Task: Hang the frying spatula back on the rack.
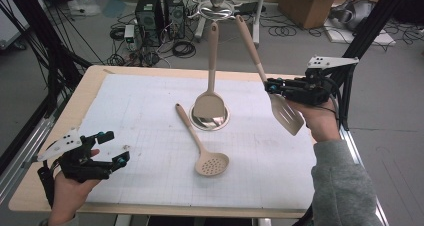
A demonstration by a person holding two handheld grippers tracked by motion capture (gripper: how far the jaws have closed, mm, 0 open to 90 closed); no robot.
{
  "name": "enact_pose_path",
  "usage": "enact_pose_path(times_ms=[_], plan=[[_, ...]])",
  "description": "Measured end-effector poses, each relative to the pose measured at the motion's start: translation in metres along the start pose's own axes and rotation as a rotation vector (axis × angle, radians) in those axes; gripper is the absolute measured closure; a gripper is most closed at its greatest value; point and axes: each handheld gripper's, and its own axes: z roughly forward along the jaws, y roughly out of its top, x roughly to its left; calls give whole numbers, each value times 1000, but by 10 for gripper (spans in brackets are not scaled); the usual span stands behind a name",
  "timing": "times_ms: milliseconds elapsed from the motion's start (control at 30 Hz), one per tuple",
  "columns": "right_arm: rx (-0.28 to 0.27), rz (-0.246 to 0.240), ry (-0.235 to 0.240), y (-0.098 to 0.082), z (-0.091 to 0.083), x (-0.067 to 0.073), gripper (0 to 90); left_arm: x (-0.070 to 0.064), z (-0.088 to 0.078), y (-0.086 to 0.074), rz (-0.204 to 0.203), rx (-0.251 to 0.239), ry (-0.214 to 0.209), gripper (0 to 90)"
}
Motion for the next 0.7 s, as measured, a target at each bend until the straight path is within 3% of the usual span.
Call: enact_pose_path(times_ms=[700], plan=[[19,-37,-20,-3,17,-1,777,-1,-6,-2,0,-1,15,60]])
